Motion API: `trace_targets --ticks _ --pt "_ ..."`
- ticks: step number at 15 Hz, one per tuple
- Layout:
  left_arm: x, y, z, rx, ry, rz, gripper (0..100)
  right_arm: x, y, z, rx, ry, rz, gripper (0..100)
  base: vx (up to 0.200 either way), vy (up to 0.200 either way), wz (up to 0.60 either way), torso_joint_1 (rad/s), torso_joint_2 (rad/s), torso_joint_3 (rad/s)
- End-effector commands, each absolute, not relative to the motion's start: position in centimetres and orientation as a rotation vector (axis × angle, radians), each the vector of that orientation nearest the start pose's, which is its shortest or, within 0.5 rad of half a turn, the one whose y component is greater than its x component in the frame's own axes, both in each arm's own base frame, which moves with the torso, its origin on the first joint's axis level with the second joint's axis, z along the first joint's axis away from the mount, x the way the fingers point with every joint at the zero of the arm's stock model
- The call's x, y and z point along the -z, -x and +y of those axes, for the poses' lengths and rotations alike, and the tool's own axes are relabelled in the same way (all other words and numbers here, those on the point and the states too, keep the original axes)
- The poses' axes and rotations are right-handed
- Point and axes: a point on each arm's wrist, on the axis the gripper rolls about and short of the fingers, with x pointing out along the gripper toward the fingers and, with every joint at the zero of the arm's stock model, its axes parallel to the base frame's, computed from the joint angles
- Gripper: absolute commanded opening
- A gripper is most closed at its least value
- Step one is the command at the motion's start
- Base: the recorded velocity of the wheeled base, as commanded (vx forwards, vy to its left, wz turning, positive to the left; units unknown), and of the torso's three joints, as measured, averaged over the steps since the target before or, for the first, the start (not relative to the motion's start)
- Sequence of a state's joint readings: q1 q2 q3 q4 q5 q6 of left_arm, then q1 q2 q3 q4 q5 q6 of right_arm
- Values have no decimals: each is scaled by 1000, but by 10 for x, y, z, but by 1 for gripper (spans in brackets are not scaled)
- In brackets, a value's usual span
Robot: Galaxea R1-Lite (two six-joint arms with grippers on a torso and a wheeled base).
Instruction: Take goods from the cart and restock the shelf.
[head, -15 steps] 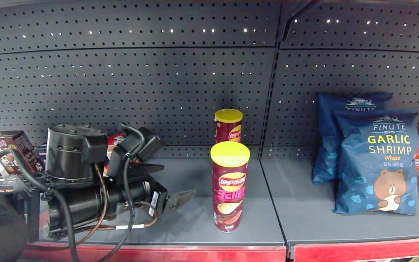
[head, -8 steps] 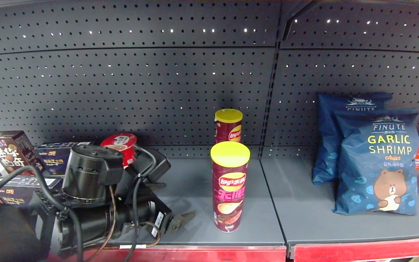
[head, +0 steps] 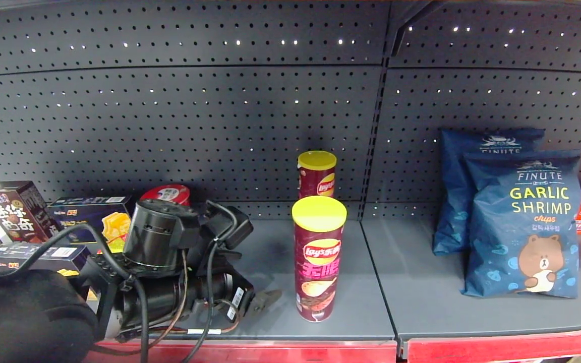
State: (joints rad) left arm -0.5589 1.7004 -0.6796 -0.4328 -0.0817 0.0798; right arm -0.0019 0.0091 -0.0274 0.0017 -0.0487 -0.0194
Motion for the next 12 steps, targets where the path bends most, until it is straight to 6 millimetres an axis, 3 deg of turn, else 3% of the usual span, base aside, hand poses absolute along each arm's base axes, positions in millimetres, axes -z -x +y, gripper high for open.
trace_targets --ticks 1,12 --pt "-130 -238 -153 649 -218 559 100 -83 24 -1 51 20 -15 100 0 0 0 0 0 0" --pt "-129 -242 -169 685 -223 556 100 -83 24 -1 51 20 -15 100 0 0 0 0 0 0"
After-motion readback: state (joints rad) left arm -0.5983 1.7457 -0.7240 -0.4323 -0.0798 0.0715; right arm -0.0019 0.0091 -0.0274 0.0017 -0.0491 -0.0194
